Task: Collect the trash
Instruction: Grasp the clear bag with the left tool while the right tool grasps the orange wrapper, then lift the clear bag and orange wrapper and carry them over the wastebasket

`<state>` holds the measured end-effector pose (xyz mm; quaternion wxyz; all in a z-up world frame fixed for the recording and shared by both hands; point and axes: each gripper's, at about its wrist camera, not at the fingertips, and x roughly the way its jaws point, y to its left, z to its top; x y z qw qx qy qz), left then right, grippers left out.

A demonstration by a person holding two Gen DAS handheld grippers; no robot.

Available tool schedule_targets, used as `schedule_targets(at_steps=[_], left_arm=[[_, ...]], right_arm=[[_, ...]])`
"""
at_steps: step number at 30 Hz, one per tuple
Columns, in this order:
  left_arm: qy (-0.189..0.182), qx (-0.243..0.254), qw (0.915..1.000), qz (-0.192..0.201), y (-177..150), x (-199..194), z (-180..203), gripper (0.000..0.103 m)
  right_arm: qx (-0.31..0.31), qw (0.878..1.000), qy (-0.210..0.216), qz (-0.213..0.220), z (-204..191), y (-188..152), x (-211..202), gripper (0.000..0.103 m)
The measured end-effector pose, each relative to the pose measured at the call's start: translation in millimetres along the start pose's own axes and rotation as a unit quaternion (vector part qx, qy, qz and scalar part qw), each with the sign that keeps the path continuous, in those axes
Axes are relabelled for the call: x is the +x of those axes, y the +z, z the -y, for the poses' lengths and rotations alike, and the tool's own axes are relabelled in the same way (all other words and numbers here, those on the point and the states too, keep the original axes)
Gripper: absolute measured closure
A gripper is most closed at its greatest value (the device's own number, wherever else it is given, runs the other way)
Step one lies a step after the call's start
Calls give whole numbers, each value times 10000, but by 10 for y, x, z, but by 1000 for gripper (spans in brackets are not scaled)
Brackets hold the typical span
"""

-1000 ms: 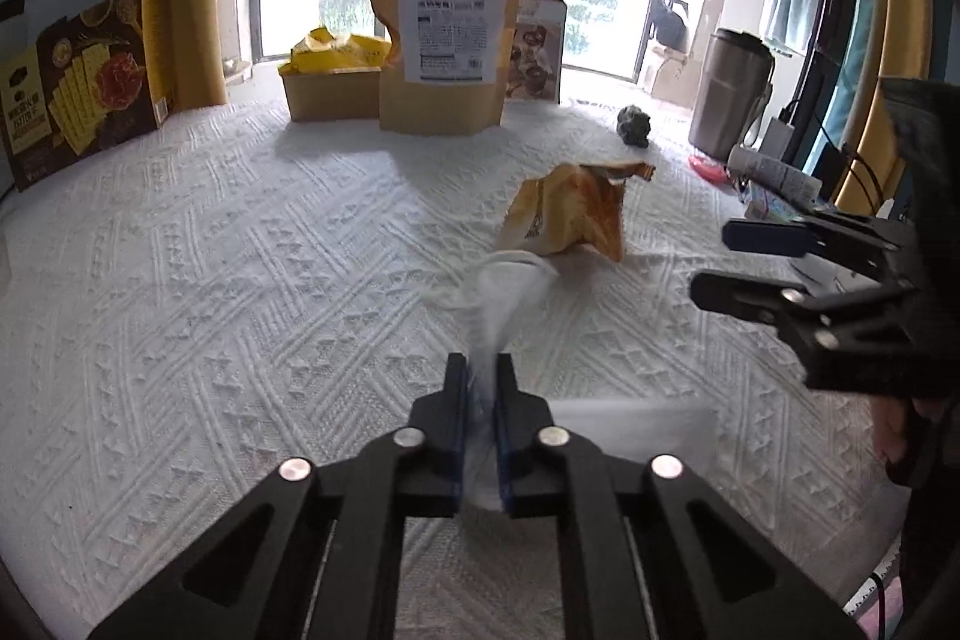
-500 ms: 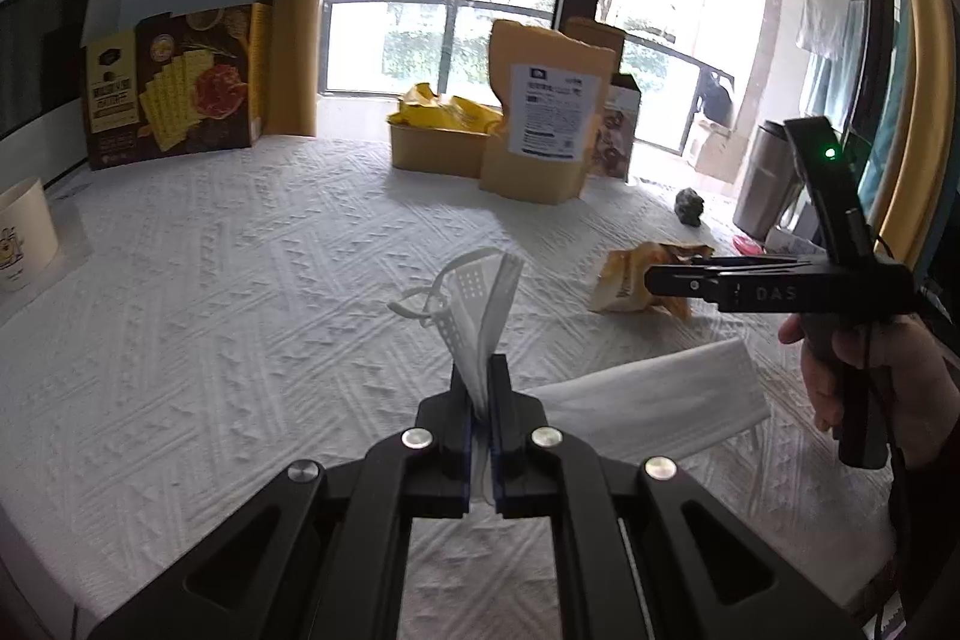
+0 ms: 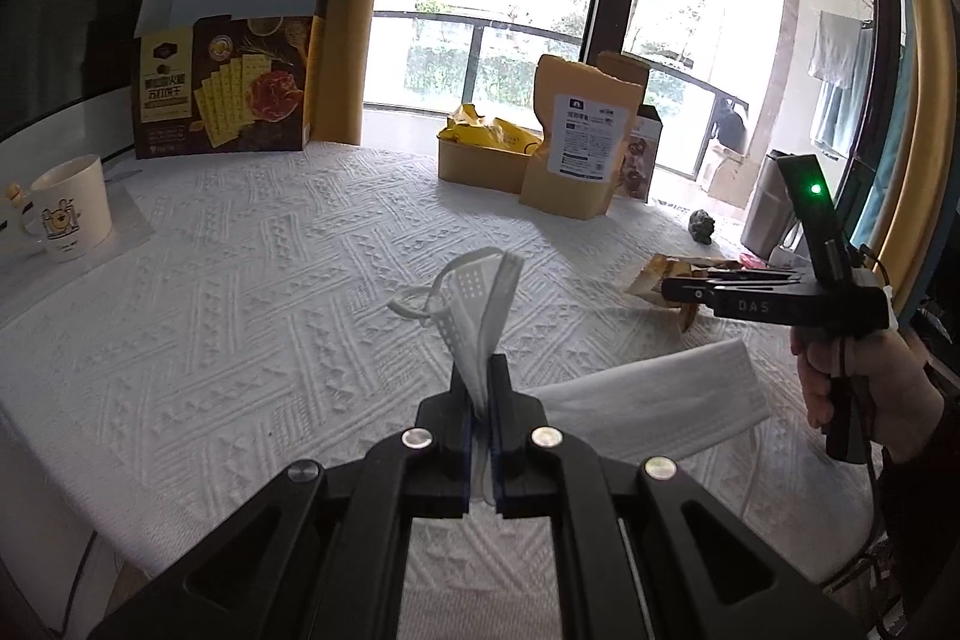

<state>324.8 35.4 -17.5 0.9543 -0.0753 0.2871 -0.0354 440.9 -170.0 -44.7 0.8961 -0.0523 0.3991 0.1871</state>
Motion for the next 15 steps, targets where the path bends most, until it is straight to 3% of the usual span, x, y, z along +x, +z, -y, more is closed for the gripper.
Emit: schedule_targets(at_steps=[15], left_arm=[[22, -13, 9997, 237, -278, -727, -40, 99]], right_arm=[[-502, 9972, -115, 538, -610, -326, -963, 76]])
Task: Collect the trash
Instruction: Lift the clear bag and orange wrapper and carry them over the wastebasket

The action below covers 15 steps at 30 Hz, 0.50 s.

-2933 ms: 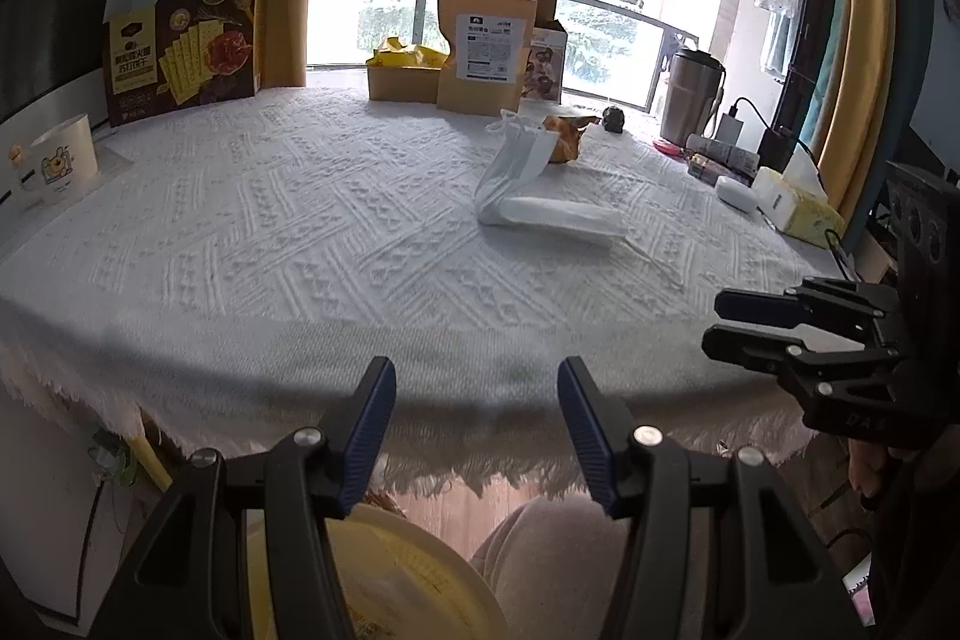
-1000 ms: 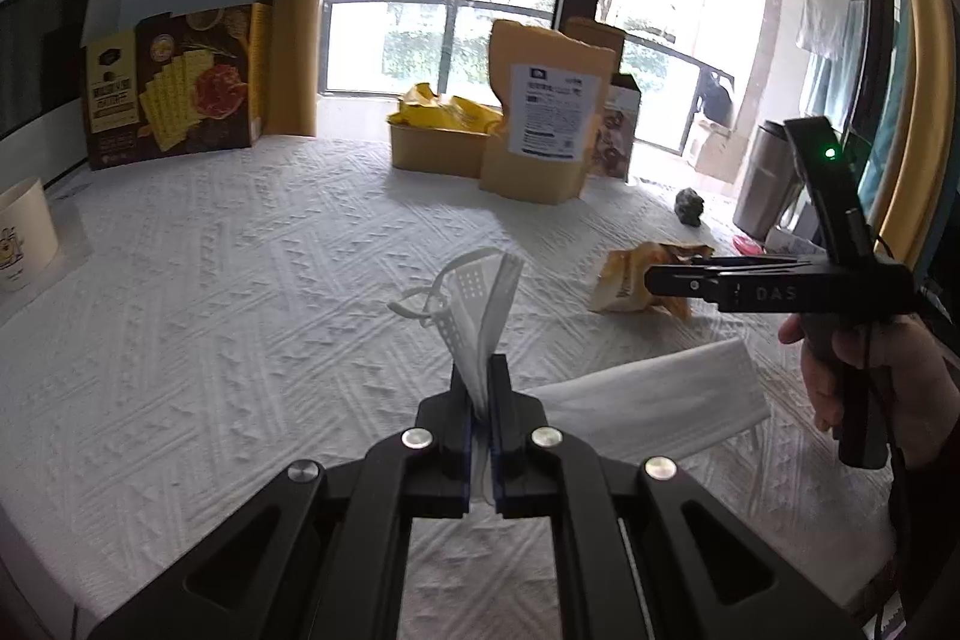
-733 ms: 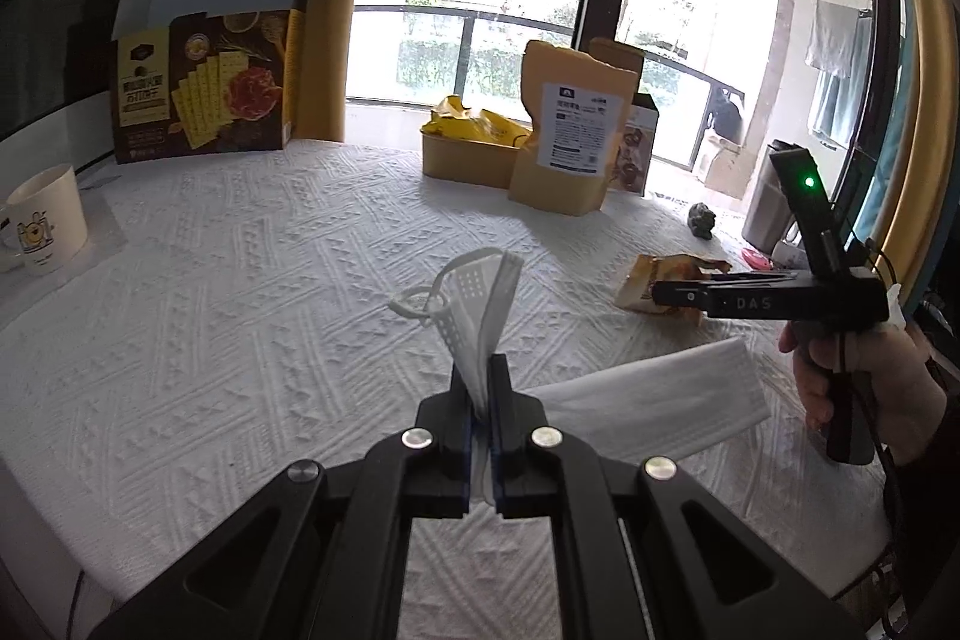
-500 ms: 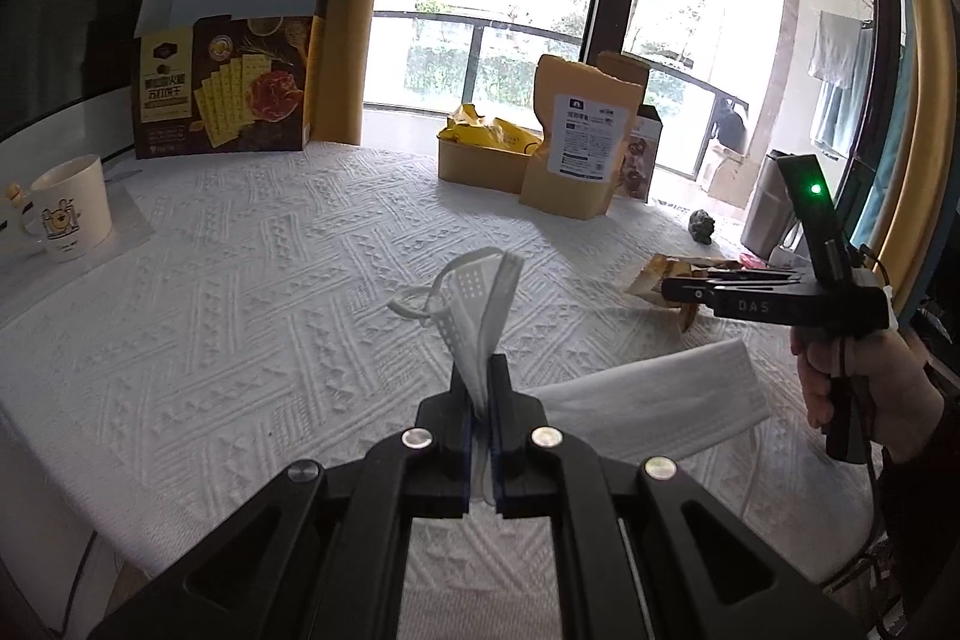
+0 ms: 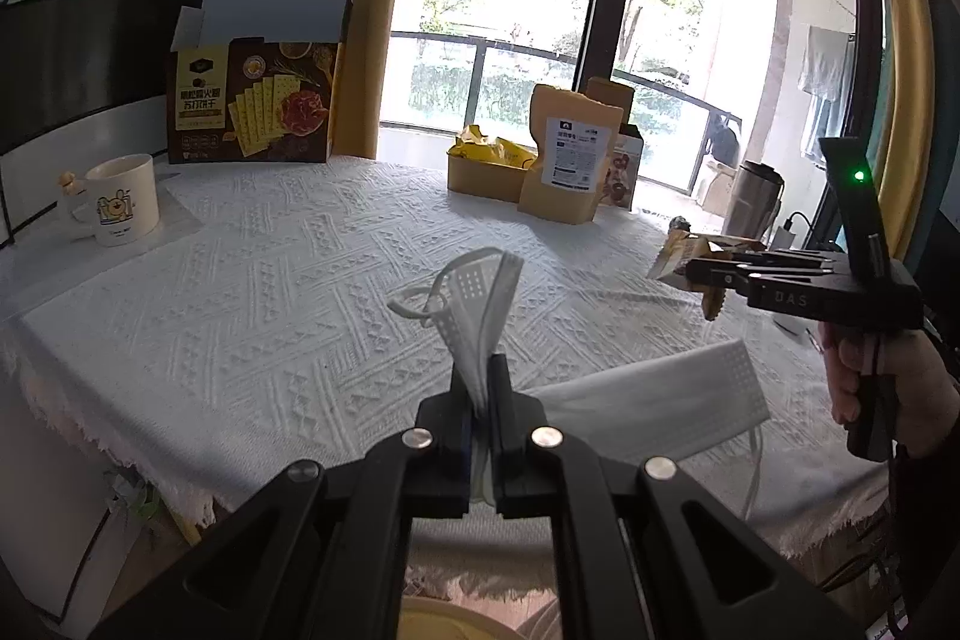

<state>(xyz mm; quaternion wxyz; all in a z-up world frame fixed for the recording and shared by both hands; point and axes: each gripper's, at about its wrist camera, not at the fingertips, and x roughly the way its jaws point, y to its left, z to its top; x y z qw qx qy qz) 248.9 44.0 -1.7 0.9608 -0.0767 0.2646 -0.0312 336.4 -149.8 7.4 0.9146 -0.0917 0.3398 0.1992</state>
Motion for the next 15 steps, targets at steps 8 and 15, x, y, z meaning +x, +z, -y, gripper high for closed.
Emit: schedule_targets(at_steps=[8, 15], left_arm=[[37, 10, 9999, 106, -168, -393, 26, 99], [43, 9, 9999, 120, -377, -675, 30, 99]], right_arm=[[-89, 9997, 51, 233, -258, -197, -516, 76], [-183, 9985, 230, 454, -529, -465, -985, 76]])
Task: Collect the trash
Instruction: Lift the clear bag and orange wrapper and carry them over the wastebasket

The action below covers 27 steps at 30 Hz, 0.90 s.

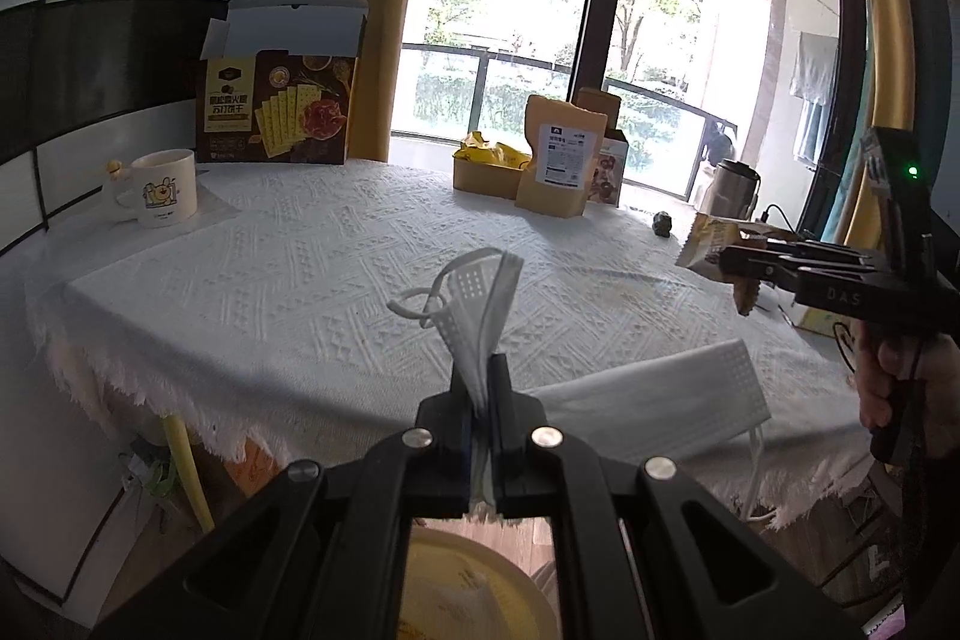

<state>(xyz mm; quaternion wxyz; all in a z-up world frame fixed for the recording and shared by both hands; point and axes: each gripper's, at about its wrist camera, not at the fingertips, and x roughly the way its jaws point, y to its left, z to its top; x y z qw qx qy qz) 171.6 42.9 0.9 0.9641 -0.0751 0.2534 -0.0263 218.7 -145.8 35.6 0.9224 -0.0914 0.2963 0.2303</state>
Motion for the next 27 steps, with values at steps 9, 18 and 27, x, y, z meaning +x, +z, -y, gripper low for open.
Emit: schedule_targets(at_steps=[9, 18, 27], left_arm=[[144, 3, 9992, -369, -461, -196, -149, 99], [466, -156, 9927, -1103, -1018, -171, -393, 99], [628, -333, 9813, -1789, -1380, 90, -530, 94]], right_arm=[[188, 9976, 591, 292, -462, -496, -435, 76], [-190, 9941, 1057, 141, -1118, -850, -485, 76], [-267, 9901, 1372, -147, -1417, -1017, -313, 76]])
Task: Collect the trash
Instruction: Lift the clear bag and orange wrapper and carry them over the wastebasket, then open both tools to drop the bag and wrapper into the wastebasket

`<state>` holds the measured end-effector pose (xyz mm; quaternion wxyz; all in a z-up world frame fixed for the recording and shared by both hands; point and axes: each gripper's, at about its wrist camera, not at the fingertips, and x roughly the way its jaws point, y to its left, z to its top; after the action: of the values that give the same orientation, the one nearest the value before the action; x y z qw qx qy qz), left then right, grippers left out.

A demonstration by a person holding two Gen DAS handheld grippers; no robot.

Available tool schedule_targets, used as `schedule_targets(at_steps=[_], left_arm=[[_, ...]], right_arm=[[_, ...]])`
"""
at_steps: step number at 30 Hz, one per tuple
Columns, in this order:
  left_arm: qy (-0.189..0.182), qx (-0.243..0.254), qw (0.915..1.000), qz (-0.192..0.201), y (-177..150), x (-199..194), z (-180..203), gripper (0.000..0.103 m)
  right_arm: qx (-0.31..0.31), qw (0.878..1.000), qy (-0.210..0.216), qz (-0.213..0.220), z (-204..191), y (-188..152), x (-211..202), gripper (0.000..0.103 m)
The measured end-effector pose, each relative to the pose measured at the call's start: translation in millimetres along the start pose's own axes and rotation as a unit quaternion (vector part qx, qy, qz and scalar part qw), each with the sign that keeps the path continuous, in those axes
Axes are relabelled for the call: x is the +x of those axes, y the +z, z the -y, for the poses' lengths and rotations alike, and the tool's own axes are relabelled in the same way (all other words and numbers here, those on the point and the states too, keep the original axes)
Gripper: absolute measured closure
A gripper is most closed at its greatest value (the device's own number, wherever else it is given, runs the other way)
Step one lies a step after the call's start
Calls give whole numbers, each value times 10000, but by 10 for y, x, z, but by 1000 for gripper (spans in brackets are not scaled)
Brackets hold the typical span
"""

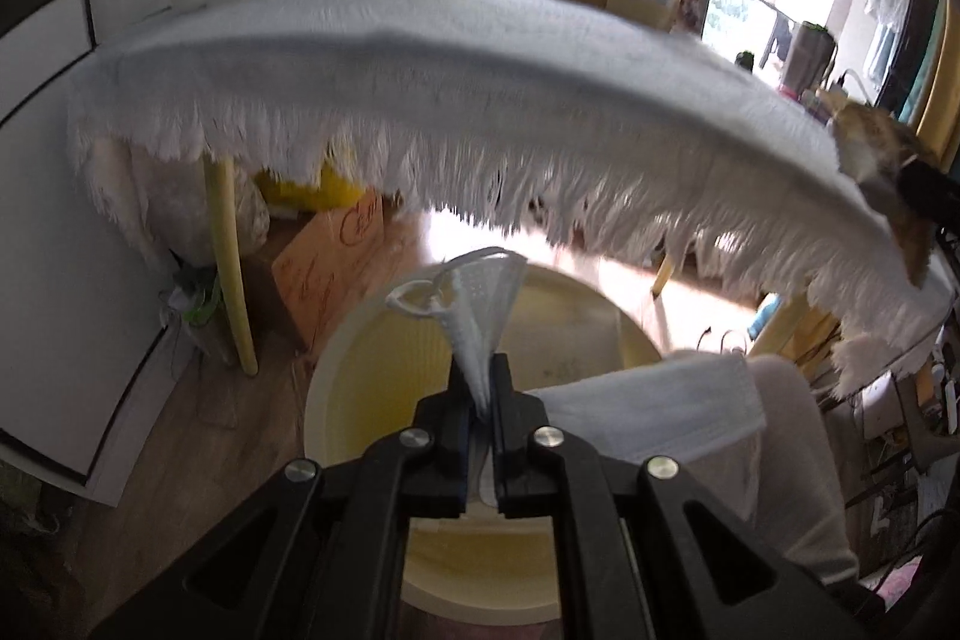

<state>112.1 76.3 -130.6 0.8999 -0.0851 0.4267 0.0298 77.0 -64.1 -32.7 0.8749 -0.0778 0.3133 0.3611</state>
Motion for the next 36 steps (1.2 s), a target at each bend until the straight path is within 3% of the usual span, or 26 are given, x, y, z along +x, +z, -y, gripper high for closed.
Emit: schedule_targets(at_steps=[1, 2, 4, 18, 25, 29, 36], left_arm=[[13, 0, 10000, -41, -12, 26, -9, 85], [11, -9, 10000, -66, -24, 45, -23, 70], [-23, -68, 9999, -72, -49, 59, -64, 61], [162, -548, 9981, 224, -12, -138, -527, 60], [175, -582, 9978, 264, -16, -172, -624, 59], [148, -557, 9980, 270, -22, -184, -614, 59], [121, -434, 9984, 341, -34, -256, -484, 57]], right_arm=[[-15, 10000, 33, -31, -14, -5, 28, 76], [-24, 10000, 45, -52, -16, -12, 48, 76], [-40, 9999, 82, -129, -48, -25, 124, 75], [-159, 9950, 573, -804, -294, -137, 794, 74], [-273, 9888, 693, -1297, -415, -243, 1170, 56], [-287, 9878, 674, -1374, -431, -286, 1209, 56], [-194, 9898, 517, -1314, -346, -314, 1124, 45]])
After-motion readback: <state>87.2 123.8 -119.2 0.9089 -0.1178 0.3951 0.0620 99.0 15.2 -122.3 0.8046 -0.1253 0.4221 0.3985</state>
